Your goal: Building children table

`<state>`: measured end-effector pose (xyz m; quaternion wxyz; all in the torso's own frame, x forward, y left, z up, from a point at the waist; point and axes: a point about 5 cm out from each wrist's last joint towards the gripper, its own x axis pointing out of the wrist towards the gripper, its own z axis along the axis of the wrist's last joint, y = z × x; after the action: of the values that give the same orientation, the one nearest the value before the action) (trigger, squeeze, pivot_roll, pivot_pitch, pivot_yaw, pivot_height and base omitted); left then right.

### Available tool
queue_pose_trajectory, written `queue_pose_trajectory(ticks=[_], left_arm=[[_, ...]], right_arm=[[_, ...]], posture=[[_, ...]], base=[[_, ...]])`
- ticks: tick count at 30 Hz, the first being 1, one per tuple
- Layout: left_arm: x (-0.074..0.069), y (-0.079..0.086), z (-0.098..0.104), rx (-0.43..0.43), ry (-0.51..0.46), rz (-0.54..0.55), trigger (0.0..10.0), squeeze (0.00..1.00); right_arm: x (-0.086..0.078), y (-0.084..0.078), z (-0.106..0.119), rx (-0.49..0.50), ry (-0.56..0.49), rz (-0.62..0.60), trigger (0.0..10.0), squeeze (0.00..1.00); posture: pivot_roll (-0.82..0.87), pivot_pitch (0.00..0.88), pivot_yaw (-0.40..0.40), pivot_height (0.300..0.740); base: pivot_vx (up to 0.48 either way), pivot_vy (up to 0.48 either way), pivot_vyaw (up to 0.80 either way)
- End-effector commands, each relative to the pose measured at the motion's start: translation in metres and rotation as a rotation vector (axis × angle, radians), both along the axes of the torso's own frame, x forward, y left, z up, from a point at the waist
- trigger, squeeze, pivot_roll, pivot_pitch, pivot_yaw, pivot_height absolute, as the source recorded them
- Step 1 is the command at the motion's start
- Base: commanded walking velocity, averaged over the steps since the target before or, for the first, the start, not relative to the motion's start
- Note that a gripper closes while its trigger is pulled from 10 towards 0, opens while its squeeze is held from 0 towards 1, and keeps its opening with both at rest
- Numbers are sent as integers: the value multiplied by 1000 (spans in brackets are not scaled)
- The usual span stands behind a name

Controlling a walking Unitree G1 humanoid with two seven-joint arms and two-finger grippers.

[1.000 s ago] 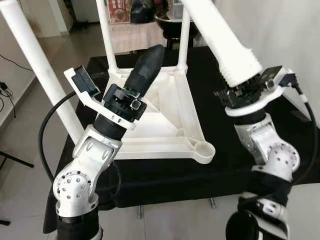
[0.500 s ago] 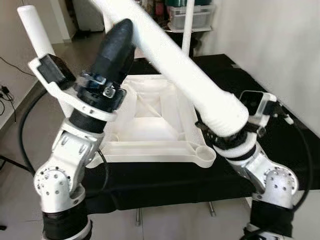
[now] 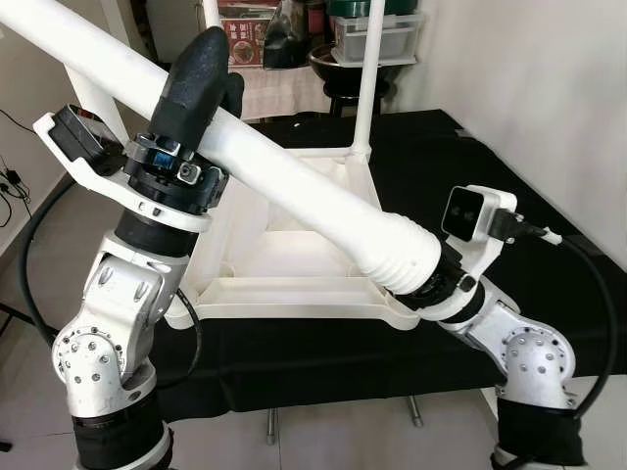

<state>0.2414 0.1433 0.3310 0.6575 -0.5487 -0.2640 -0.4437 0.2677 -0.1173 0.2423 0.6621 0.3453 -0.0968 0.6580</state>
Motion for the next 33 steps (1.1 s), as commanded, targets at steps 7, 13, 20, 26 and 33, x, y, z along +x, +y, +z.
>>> queue_pose_trajectory(ticks=[7, 13, 20, 26, 33], left_arm=[[-11, 2, 8, -54, -58, -51, 0, 0], [-11, 4, 10, -63, -61, -49, 0, 0], [-11, 19, 30, -93, -104, 0, 0, 0], [-12, 37, 72, -59, -201, 111, 0, 0], [-20, 46, 118, 14, -347, 177, 0, 0]], right_arm=[[3, 5, -9, -67, 23, -13, 10000, 0], [6, 5, -14, -83, 20, -24, 10000, 0], [17, 9, -24, -103, 112, -92, 10000, 1000], [15, 9, -36, -130, 142, -104, 10000, 1000], [15, 5, -50, -158, 191, -165, 10000, 1000]], posture=[[-17, 12, 1, 740], [-17, 11, 0, 740], [-11, 13, -3, 740], [-8, 15, -2, 740], [-11, 18, -3, 740]], base=[[0, 0, 0], [0, 0, 0], [0, 0, 0], [0, 0, 0], [0, 0, 0]])
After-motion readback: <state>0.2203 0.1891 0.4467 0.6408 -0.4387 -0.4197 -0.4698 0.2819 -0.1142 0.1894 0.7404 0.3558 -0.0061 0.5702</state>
